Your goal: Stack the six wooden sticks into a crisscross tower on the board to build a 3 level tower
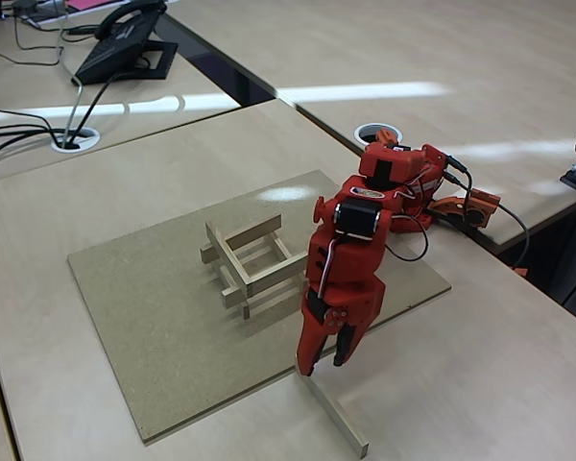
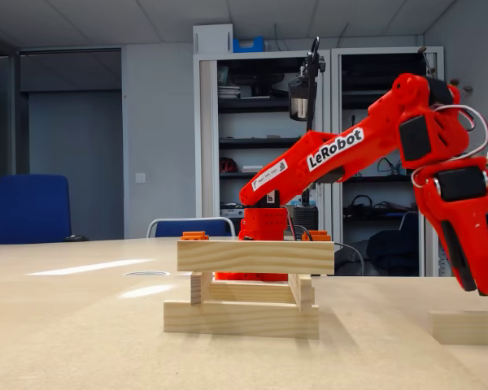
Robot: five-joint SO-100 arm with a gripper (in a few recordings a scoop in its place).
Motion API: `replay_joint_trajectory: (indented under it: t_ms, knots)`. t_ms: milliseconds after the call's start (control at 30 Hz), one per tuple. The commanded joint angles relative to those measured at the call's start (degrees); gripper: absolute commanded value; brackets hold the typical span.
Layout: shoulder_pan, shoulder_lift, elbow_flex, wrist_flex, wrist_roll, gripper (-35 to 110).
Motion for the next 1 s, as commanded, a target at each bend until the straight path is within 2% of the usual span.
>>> replay_joint_trajectory:
  t_ms: [0,667,967]
  knots:
    - [-1.14,-0.53,-4.57,1.05,0.88,19]
    - [-0.62,-7.38,-11.78,-2.02,0.79,18]
    - [-0.79,-9.05,-11.87,-7.21,1.32,18]
